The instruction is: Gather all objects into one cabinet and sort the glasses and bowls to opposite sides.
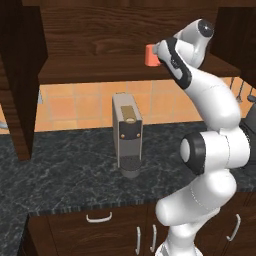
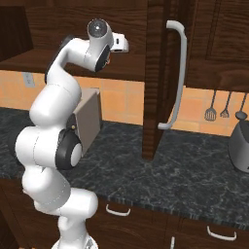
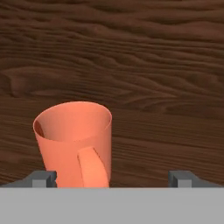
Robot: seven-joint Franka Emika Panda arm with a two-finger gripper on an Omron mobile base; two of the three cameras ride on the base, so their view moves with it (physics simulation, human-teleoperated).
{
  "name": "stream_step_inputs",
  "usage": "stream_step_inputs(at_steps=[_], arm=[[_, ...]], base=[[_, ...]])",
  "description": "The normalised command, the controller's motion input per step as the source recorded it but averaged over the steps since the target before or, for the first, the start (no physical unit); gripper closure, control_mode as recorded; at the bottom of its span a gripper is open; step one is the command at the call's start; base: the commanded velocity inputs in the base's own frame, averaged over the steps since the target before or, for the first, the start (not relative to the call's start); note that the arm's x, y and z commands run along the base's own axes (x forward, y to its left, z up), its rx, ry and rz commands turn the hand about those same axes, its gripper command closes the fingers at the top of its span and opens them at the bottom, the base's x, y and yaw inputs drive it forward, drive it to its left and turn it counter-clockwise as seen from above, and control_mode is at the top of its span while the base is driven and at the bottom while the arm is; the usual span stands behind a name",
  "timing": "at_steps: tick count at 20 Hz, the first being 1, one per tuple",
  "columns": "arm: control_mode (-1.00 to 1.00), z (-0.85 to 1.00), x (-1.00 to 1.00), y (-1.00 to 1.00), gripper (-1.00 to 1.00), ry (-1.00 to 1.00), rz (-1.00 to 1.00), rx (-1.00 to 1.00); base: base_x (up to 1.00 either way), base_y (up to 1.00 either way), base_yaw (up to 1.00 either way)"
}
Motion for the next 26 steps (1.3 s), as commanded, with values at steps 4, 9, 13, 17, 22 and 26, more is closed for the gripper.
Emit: stream_step_inputs(at_steps=[4,9,13,17,22,26], arm=[[-1.00,0.00,0.30,0.00,-1.00,0.03,0.00,0.00],[-1.00,0.00,0.00,0.00,-1.00,0.00,0.00,0.00],[-1.00,-0.05,0.00,0.09,-1.00,0.00,0.00,0.04],[-1.00,-0.23,0.01,0.34,1.00,0.00,0.00,0.12],[-1.00,-0.08,0.02,0.10,1.00,0.01,0.00,0.05],[-1.00,0.00,0.00,0.00,1.00,0.01,0.00,0.00]], base=[[0.00,0.00,0.00],[0.00,0.00,0.00],[0.00,0.00,0.00],[0.00,0.00,0.00],[0.00,0.00,0.00],[0.00,0.00,0.00]])
